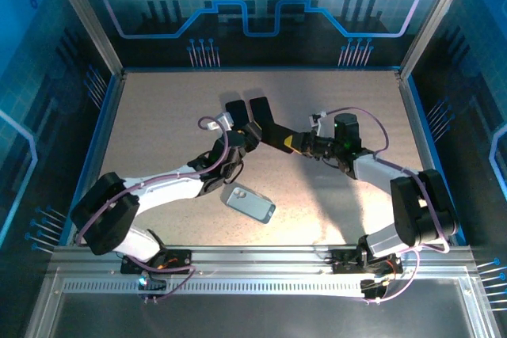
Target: Put the phone into the phone case
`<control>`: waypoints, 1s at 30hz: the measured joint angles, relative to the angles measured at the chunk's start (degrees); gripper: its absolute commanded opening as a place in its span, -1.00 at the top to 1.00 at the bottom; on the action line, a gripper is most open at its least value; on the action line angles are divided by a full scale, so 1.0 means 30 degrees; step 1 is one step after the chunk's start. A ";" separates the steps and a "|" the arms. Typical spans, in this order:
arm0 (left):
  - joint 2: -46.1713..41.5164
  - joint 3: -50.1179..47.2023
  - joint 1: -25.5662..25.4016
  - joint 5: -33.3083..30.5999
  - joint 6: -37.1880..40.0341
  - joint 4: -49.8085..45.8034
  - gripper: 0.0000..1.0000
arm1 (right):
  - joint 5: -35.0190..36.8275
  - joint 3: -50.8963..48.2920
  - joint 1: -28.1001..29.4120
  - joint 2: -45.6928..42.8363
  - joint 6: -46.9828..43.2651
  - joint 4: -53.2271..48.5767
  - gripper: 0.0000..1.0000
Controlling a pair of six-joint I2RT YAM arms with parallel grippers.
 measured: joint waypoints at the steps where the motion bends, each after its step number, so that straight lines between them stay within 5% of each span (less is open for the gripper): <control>1: -0.0204 0.0007 0.0000 0.0000 0.0029 -0.0758 -0.19 | 0.0073 0.0117 0.0000 -0.0095 -0.0255 -0.0517 1.00; 4: -0.0882 0.0015 0.0000 0.0073 0.0168 -0.3271 -0.08 | 0.0204 0.0430 -0.0044 -0.0408 -0.0845 -0.1865 1.00; 14: -0.2812 -0.0138 0.0015 0.3796 0.0903 -1.0856 0.85 | 0.0328 0.1676 -0.0510 -0.1406 -0.3570 -0.6681 1.00; 30: 0.1515 -0.1144 -0.1275 0.9704 0.0240 -1.1060 1.00 | 0.0335 0.1719 -0.0678 -0.2871 -0.5340 -1.0601 1.00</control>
